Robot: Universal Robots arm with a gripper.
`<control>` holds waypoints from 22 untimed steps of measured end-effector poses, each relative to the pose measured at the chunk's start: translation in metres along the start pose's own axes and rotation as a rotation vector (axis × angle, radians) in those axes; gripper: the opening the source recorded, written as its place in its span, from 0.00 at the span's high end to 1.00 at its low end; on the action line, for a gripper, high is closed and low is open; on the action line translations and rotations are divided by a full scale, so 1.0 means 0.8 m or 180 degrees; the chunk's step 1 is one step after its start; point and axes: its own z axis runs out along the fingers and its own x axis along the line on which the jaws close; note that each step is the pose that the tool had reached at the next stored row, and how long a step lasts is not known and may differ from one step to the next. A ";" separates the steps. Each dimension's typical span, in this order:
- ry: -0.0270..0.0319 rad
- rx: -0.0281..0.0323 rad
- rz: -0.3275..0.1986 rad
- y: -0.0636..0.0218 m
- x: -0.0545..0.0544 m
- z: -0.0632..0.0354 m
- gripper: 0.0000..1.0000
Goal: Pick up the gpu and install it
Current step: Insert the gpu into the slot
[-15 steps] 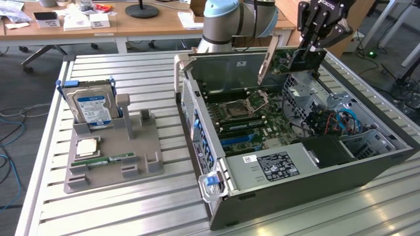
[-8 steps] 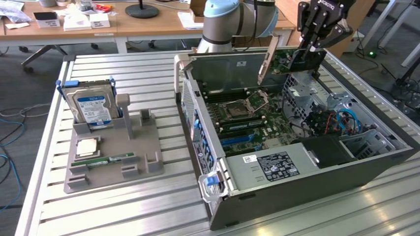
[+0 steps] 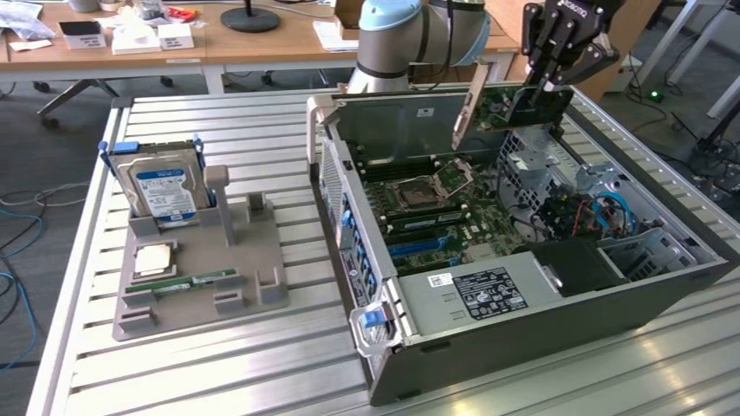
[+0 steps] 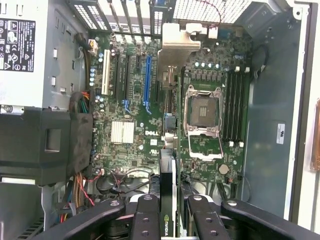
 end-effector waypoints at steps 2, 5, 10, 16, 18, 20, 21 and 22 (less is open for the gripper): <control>0.0000 0.0000 0.0002 0.004 0.000 0.000 0.74; 0.0000 0.0000 0.0009 0.009 0.000 0.001 0.74; -0.0001 0.0000 0.0021 0.018 -0.001 0.002 0.74; -0.0002 0.0001 0.0041 0.030 -0.001 0.003 0.74; -0.0002 0.0001 0.0050 0.034 -0.002 0.003 0.74; -0.0002 0.0001 0.0059 0.039 -0.002 0.004 0.74; -0.0003 0.0002 0.0063 0.041 -0.002 0.004 0.74; -0.0003 0.0002 0.0066 0.043 -0.002 0.004 0.74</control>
